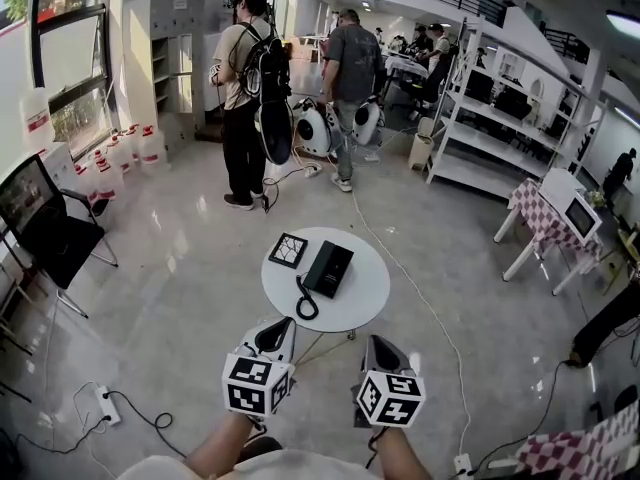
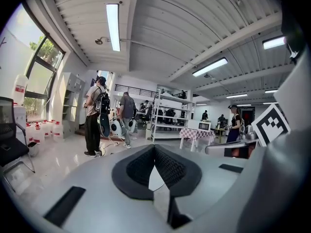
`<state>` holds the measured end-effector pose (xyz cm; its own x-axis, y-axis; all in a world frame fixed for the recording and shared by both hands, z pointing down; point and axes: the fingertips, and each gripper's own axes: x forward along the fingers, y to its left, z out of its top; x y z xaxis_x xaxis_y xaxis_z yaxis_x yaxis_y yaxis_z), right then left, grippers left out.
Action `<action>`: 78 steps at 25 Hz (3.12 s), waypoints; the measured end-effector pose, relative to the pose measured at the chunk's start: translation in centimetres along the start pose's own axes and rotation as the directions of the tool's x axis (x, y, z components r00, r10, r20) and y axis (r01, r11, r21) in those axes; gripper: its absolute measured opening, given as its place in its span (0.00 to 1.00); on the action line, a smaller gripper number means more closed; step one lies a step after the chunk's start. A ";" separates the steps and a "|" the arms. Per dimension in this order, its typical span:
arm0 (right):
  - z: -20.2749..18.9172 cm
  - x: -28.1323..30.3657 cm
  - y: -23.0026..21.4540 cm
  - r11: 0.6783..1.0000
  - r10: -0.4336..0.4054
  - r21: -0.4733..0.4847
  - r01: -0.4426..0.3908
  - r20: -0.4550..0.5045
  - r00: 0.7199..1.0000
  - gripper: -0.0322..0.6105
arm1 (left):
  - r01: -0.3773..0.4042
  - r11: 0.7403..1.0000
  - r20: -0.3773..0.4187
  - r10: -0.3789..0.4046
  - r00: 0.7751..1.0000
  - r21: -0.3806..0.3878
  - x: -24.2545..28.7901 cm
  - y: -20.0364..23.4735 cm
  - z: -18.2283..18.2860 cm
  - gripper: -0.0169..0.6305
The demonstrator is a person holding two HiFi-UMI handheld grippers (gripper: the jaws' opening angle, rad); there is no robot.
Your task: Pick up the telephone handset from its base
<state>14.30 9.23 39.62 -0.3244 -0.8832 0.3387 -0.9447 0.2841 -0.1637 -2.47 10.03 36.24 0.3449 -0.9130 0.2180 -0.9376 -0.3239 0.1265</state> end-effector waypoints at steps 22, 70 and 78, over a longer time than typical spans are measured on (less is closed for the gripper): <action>0.8 9.5 0.0 1.000 -0.011 -0.007 0.010 -0.057 0.998 0.09 | -0.017 0.999 -0.015 0.016 1.000 -0.045 7.4 6.7 0.8 0.05; 7.2 29.7 -6.2 0.978 -0.193 0.066 0.200 -0.103 0.976 0.09 | 0.117 0.991 -0.156 -0.126 0.980 -0.066 30.6 17.2 2.7 0.05; 7.3 30.7 -8.6 0.978 -0.184 0.082 0.193 -0.115 0.976 0.09 | 0.114 0.993 -0.173 -0.119 0.978 -0.041 32.6 15.7 2.7 0.05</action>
<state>12.78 -23.02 44.69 -0.1488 -0.8717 0.4669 -0.9824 0.0763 -0.1706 -6.06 -25.53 42.78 0.4567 -0.8109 0.3658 -0.8896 -0.4154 0.1898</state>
